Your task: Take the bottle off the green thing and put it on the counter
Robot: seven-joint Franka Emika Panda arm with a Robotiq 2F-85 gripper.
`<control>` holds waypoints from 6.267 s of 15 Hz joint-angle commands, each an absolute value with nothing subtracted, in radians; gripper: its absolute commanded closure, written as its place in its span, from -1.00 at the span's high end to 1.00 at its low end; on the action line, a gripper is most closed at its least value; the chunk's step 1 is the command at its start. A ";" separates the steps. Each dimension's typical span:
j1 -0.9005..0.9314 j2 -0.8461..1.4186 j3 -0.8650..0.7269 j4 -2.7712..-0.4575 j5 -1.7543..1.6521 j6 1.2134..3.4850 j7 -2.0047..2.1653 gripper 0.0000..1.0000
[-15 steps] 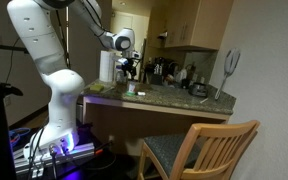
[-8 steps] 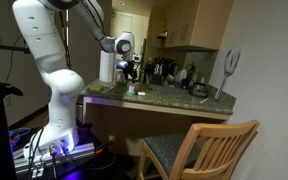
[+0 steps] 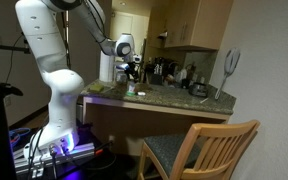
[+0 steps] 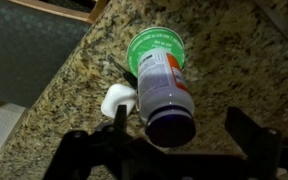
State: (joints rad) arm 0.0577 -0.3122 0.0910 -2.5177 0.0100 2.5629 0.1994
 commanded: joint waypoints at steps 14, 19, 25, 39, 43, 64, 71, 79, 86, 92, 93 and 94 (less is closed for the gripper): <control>0.047 -0.317 0.095 -2.499 0.020 2.469 0.227 -0.43; 0.068 -0.311 0.078 -2.512 0.063 2.539 0.186 -0.43; 0.159 -0.281 0.080 -2.393 0.223 2.501 0.063 -0.43; 0.181 -0.271 0.121 -2.403 0.201 2.512 0.080 -0.43; 0.179 -0.241 0.124 -2.406 0.191 2.507 0.074 -0.43; 0.207 -0.221 0.089 -2.432 0.338 2.544 0.017 -0.43; 0.120 -0.171 0.132 -2.432 0.044 2.598 0.116 -0.43; 0.121 -0.129 0.132 -2.460 -0.045 2.709 0.161 -0.43; 0.131 -0.148 0.124 -2.462 0.018 2.655 0.146 0.97; 0.126 -0.260 0.123 -2.452 0.016 2.582 0.151 1.00; 0.124 -0.288 0.123 -2.452 0.013 2.562 0.153 1.00; 0.124 -0.328 0.120 -2.451 0.019 2.529 0.151 1.00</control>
State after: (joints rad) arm 0.1333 -0.2263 0.1200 -2.4463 0.0046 2.6190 0.1580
